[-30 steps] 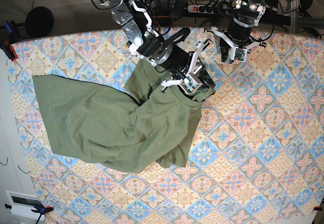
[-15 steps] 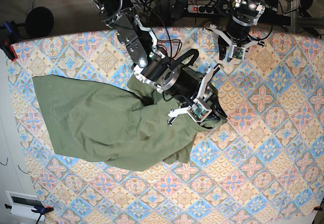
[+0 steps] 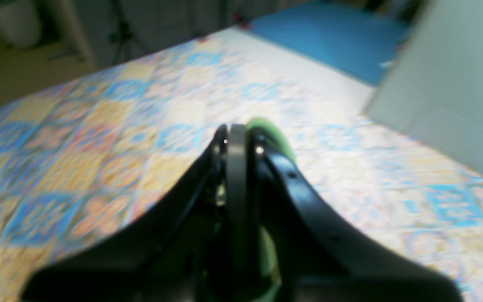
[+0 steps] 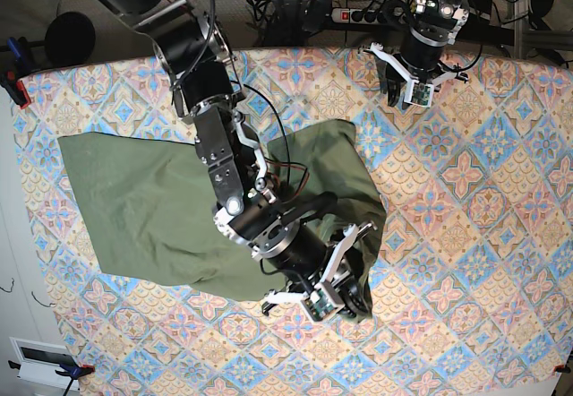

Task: Layout the t-shirt on the table in an organized manner, then fold the t-shirt properly
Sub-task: 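Lift the t-shirt with the right gripper and drag it across the table, then swing the held t-shirt with the right gripper toward the table edge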

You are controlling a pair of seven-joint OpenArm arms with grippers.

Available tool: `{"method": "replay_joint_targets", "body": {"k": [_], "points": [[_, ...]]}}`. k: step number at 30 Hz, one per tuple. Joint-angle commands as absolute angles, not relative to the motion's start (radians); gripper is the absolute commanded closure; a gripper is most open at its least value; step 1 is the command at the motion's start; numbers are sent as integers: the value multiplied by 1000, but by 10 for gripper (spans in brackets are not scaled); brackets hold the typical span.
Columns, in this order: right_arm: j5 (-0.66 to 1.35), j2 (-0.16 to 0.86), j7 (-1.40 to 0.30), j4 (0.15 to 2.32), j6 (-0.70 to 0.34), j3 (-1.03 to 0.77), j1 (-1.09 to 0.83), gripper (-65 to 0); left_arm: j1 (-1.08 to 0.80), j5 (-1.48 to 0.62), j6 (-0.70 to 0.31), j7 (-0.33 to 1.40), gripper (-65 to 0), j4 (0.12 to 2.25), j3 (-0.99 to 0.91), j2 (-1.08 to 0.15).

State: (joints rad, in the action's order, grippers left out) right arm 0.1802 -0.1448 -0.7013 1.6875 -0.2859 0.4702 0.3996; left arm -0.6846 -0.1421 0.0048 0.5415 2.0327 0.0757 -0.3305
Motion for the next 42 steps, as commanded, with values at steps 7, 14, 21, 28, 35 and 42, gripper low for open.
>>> {"method": "replay_joint_targets", "body": {"k": [7, 14, 21, 28, 35, 42], "points": [[435, -61, -667, 1616, -285, 222, 579, -4, -690, -142, 7, 519, -131, 2048, 73, -332], [532, 133, -665, 1581, -285, 53, 593, -4, -665, -142, 7, 519, -131, 2040, 82, -331], [661, 366, -665, 1554, -285, -165, 593, -4, -662, -142, 7, 519, -131, 2040, 82, -292], [803, 584, -668, 1509, -285, -372, 553, -4, -653, -143, 7, 519, -131, 2040, 84, -280], [834, 648, -671, 1517, -283, -638, 348, -4, -634, -143, 7, 519, -131, 2041, 93, -280], [834, 627, -671, 1652, -283, -633, 153, -4, -512, -142, 7, 519, -133, 2040, 236, -280]]}}
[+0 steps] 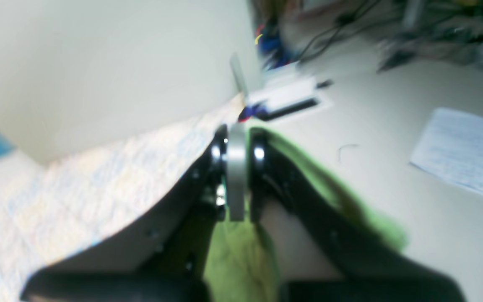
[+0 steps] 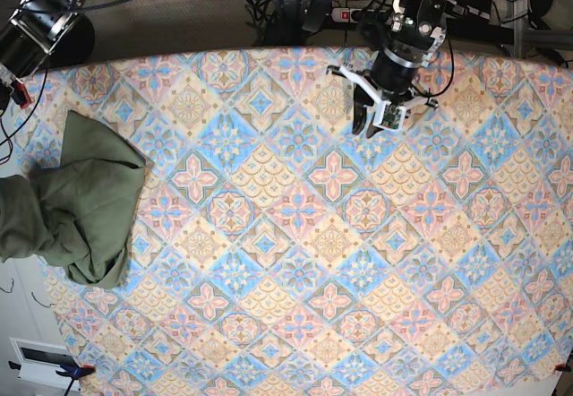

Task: Layout the t-shirt on the table in an organized manner, then fold the t-shirt properly
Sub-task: 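Swing the held t-shirt with the right gripper toward the table edge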

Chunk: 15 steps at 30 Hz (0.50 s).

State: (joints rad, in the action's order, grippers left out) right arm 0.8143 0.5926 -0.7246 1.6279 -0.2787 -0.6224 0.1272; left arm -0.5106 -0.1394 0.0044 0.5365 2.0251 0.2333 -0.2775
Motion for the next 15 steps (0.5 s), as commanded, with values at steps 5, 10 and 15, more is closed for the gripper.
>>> {"method": "replay_joint_targets", "body": {"k": [5, 10, 15], "points": [[834, 530, -714, 1758, -283, -602, 64, -4, -460, -142, 7, 521, -134, 1992, 280, -252], [834, 449, -723, 1857, -283, -498, 30, -4, -427, -142, 7, 521, -132, 1951, 323, -251], [828, 394, -722, 1860, -283, -443, 35, -3, -423, -142, 7, 521, -132, 1948, 325, -251]]}}
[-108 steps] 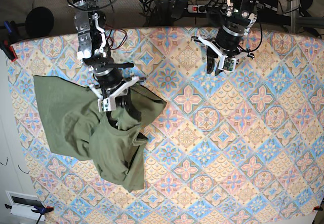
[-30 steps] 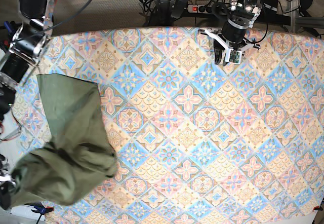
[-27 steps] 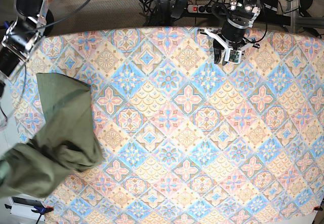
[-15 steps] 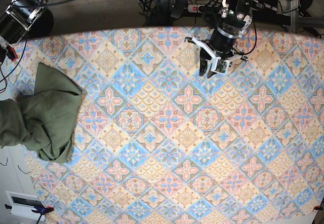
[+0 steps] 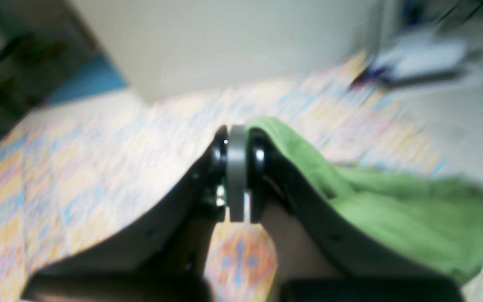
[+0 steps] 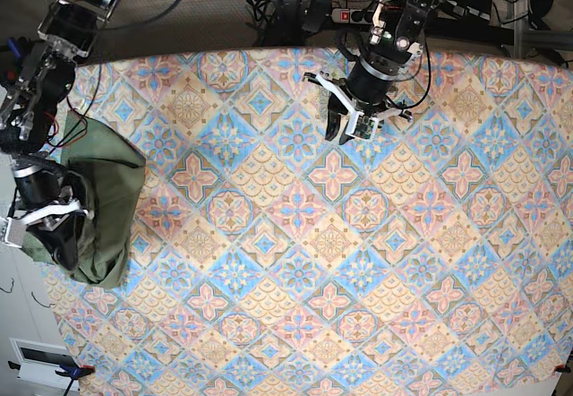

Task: Layout the t-shirt on the table in an organized manner, then fold the t-shirt properly
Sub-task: 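Swing the held t-shirt with the right gripper toward the table edge, then lower the t-shirt with the right gripper and release it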

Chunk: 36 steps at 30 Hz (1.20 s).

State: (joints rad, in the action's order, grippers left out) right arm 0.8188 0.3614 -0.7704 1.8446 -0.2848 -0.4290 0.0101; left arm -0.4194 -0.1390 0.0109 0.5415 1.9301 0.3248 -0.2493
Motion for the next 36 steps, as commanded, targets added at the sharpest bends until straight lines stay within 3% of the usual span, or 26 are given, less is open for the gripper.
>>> {"method": "replay_joint_targets", "body": {"k": [1, 10, 15, 18, 22, 31, 36], "points": [[826, 394, -719, 1856, -283, -444, 38, -3, -421, -142, 7, 521, -132, 1946, 325, -251], [455, 395, -714, 1819, -280, -446, 96, -11, -398, -142, 7, 521, -132, 1934, 357, -251], [266, 377, -723, 1844, -262, -446, 94, -126, -397, -142, 7, 521, -132, 1922, 357, -251], [177, 335, -723, 1850, -168, -446, 94, -198, -398, -142, 7, 521, -132, 1920, 357, -251], [176, 315, -725, 1850, -166, -446, 59, -238, -398, -142, 7, 521, -132, 1920, 357, -251], [179, 312, -725, 1862, -168, -440, -65, -241, -397, -142, 7, 521, -132, 1920, 357, -252], [260, 312, -725, 1911, -283, -374, -220, -241, -397, -143, 7, 521, -132, 1920, 357, -254]]}}
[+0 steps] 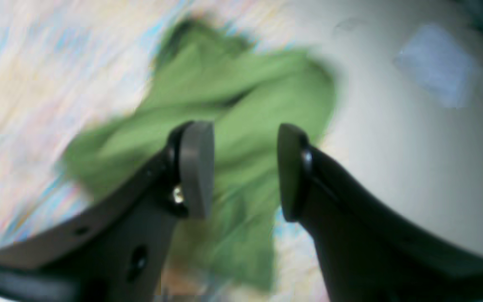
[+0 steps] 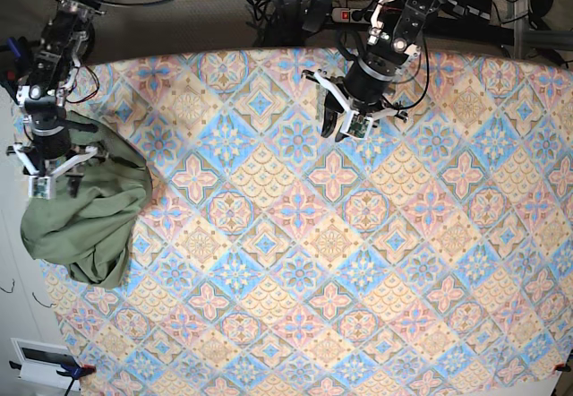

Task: Layout the t-shirt on the table in an organized manner, then fold the t-shirt properly
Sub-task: 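Lower the t-shirt with the right gripper and release it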

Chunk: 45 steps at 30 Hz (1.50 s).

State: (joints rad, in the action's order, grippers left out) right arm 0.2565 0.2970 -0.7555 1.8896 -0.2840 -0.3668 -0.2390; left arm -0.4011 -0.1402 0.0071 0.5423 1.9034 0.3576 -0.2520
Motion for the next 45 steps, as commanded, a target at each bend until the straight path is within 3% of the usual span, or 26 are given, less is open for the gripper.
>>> {"method": "replay_joint_targets", "body": {"k": [1, 15, 45], "points": [[292, 312, -725, 1911, -294, -355, -240, -241, -395, -143, 7, 521, -132, 1920, 357, -254], [335, 312, -725, 1776, -292, -166, -271, -241, -398, -143, 7, 521, -132, 1920, 357, -259], [334, 311, -714, 1518, -292, -157, -159, -237, -400, -148, 7, 521, -132, 1922, 357, -260]]}}
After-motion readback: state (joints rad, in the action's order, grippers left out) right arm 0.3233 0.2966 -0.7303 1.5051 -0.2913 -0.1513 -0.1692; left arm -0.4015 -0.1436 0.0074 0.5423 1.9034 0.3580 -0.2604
